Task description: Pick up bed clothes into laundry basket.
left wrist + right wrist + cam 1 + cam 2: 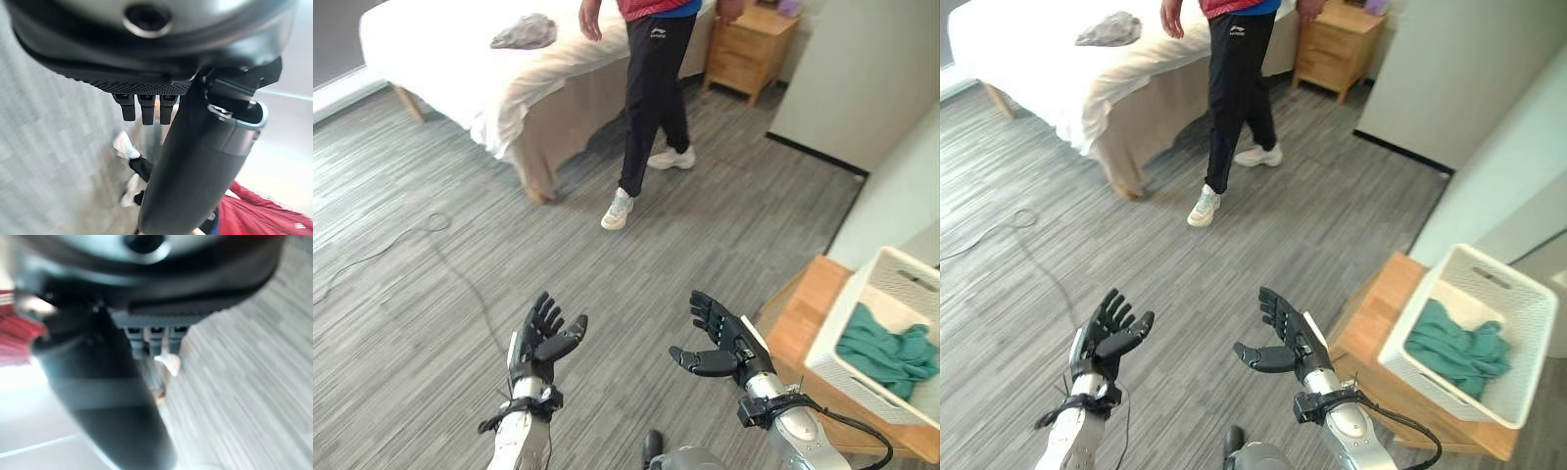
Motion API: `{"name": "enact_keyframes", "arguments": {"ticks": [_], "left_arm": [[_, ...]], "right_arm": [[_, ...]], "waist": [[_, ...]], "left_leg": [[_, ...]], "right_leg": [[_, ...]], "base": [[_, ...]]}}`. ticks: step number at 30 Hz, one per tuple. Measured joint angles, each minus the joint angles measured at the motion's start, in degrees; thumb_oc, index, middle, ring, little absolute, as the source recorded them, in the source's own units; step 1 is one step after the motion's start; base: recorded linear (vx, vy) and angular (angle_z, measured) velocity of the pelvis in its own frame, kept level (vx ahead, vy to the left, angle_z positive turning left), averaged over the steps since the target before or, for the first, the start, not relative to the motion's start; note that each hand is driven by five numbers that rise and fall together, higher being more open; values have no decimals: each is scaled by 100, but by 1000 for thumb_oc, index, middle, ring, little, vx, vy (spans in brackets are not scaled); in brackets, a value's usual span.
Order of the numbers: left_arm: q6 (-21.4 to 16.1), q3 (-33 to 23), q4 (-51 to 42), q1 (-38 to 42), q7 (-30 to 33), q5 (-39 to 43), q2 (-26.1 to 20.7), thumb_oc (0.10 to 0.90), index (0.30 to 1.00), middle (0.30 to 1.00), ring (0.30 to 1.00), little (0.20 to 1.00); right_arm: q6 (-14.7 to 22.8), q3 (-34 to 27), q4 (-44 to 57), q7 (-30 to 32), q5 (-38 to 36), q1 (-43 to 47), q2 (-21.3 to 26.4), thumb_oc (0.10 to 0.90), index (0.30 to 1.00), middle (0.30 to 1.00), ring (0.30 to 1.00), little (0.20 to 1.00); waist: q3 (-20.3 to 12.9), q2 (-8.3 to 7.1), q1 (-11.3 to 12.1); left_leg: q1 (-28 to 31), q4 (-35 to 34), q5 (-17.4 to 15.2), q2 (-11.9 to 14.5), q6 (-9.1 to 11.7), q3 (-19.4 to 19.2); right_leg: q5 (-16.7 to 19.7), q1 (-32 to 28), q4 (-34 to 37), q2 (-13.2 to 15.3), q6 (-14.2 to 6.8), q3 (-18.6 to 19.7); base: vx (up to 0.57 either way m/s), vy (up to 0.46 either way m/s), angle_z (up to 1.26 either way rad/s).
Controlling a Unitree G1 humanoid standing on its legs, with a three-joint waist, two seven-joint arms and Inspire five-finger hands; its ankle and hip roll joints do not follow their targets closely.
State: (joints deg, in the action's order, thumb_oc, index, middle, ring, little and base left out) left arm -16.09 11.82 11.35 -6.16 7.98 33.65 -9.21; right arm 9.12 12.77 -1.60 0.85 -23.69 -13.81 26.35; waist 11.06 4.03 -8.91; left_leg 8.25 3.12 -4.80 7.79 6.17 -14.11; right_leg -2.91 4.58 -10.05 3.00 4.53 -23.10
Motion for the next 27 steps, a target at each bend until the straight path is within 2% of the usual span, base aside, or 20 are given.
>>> {"name": "enact_keyframes", "arguments": {"ticks": [1,2,3,4,5,6,8,9,10,11,14,17,20,23,27], "left_arm": [[-16,70,-143,82,-4,-18,-77,800,900,900,900,900],[-5,83,-132,122,0,-15,-104,800,900,900,900,900],[-2,100,-91,140,19,-18,-185,800,900,900,900,900],[2,112,-61,133,14,-26,-271,800,900,900,900,900],[11,116,5,138,4,-55,-329,800,900,900,900,900],[15,122,49,137,18,-53,-418,800,900,900,900,900],[18,13,61,121,24,-110,-443,800,900,900,900,900],[15,-19,54,99,47,-120,-453,800,900,900,900,900],[15,-181,-47,-66,86,-123,-566,800,900,900,900,900],[9,-238,-67,-147,130,-123,-652,800,900,900,900,900],[12,-420,-26,-336,188,-119,-611,800,900,900,900,900],[20,-268,-74,-532,125,-89,-469,800,900,900,900,900],[34,-99,-75,-683,25,-9,-345,800,900,900,900,900],[54,-73,-76,-677,-20,-10,-348,800,900,900,900,900],[65,-81,-76,-682,-20,-2,-345,800,900,900,900,900]], "right_arm": [[-13,-28,-44,5,11,74,-63,800,900,900,900,900],[-14,-14,-43,10,16,133,-137,800,900,900,900,900],[-13,75,-45,10,47,209,-260,800,900,900,900,900],[-12,163,-43,5,52,261,-293,800,900,900,900,900],[-11,207,-38,-2,54,251,-349,800,900,900,900,900],[-12,267,-47,0,54,159,-426,800,900,900,900,900],[-33,313,-41,1,108,63,-416,800,900,900,900,900],[-33,300,-41,2,114,21,-417,800,900,900,900,900],[-31,298,-39,1,114,-63,-547,800,900,900,900,900],[-32,305,-49,0,115,-79,-656,800,900,900,900,900],[-64,317,-233,11,117,52,-595,800,900,900,900,900],[-82,176,-227,7,150,-46,-441,800,900,900,900,900],[-86,15,-231,10,153,-152,-468,800,900,900,900,900],[-86,27,-230,-4,78,-262,-473,800,900,900,900,900],[-89,28,-231,-49,39,-439,-473,800,900,900,900,900]], "waist": [[-1,45,127],[5,6,163],[44,-109,191],[84,-147,201],[96,-168,164],[102,-189,9],[92,-180,154],[76,-197,169],[-20,-362,325],[-88,-487,404],[-128,-354,419],[-273,-345,383],[-449,-434,322],[-539,-536,305],[-585,-570,307]], "left_leg": [[-27,-190,-104,-88,-180,135],[-28,-245,-106,-172,-177,172],[-68,-194,-112,-365,-184,207],[-144,-168,-118,-454,-197,217],[-194,-103,-136,-537,-273,310],[-330,60,-157,-586,-432,592],[-449,54,-12,-590,-513,768],[-470,38,18,-628,-542,833],[-428,-113,123,-779,-522,879],[-413,-179,161,-869,-523,858],[-348,-250,236,-748,-469,854],[-243,-360,268,-680,-432,865],[-172,-467,330,-593,-372,873],[-165,-472,338,-559,-360,859],[-156,-471,340,-547,-358,851]], "right_leg": [[-49,300,-349,154,-88,21],[-61,382,-485,259,-141,40],[-1,527,-742,464,-256,241],[23,597,-911,558,-341,533],[53,677,-1054,595,-507,1043],[-145,737,-1209,351,-1042,2320],[-360,558,-1334,301,-1163,2825],[-399,471,-1240,386,-1182,2740],[-247,41,-533,646,-1177,2513],[-305,-148,-142,746,-1247,2462],[4,-462,375,614,-1239,2421],[101,-642,635,544,-1189,2370],[267,-798,945,440,-1134,2345],[276,-797,951,373,-1120,2348],[282,-792,944,354,-1110,2362]], "base": [[-186,167,8],[-235,148,6],[-165,101,9],[-138,72,23],[-108,22,72],[-66,-9,85],[-11,6,68],[53,-1,40],[44,-11,13],[36,-29,-2],[45,-40,-4],[11,-24,0],[3,-20,-1],[-13,-9,-5],[-38,6,-1]]}}
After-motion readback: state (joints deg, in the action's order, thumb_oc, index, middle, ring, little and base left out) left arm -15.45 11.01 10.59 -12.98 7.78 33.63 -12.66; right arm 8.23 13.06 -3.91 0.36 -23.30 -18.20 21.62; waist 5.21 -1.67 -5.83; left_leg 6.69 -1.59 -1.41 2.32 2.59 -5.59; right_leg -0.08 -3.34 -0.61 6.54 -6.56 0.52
